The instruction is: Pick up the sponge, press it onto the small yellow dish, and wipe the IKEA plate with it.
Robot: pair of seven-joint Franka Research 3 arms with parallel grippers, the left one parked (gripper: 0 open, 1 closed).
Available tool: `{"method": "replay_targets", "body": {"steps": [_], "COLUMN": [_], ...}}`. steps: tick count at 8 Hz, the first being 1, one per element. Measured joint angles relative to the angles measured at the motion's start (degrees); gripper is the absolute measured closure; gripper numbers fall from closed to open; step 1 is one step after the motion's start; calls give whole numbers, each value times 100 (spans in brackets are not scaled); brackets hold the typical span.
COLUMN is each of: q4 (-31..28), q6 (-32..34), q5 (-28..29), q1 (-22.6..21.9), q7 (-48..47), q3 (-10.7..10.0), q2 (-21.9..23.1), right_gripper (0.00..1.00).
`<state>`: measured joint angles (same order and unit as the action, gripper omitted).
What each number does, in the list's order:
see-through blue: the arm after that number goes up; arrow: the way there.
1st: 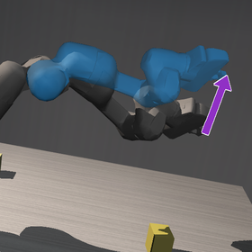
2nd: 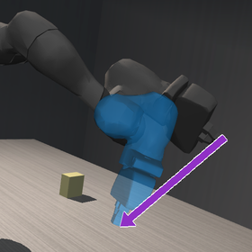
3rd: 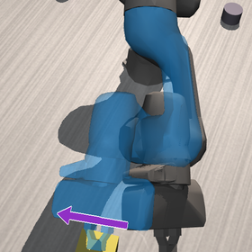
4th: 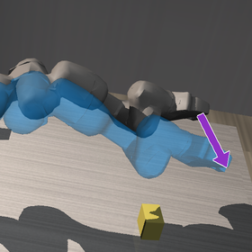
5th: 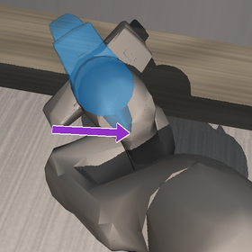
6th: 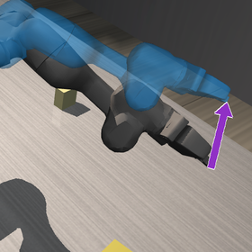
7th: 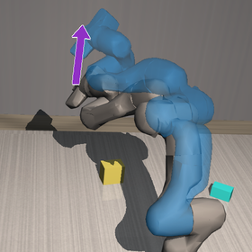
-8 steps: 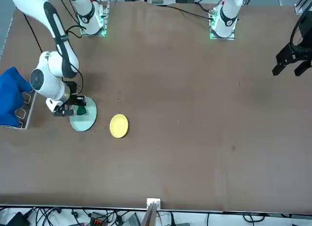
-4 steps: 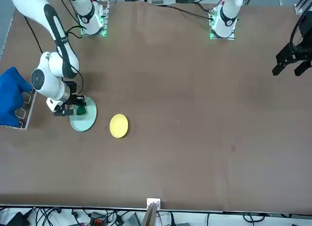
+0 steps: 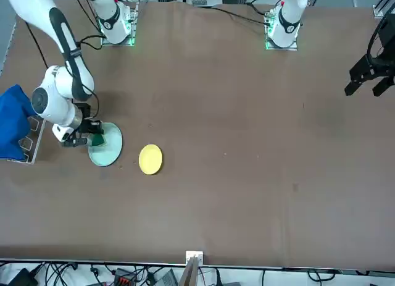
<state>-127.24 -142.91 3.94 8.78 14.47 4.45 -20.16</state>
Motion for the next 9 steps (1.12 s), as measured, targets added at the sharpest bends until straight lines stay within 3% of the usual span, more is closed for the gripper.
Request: {"method": "replay_targets", "body": {"steps": [5, 9], "q4": [963, 1205], "q6": [-5, 2], "q5": [-19, -21], "q1": [-58, -309], "q7": [242, 190], "q3": [90, 108], "q2": [-638, -918], "right_gripper": [78, 79]}}
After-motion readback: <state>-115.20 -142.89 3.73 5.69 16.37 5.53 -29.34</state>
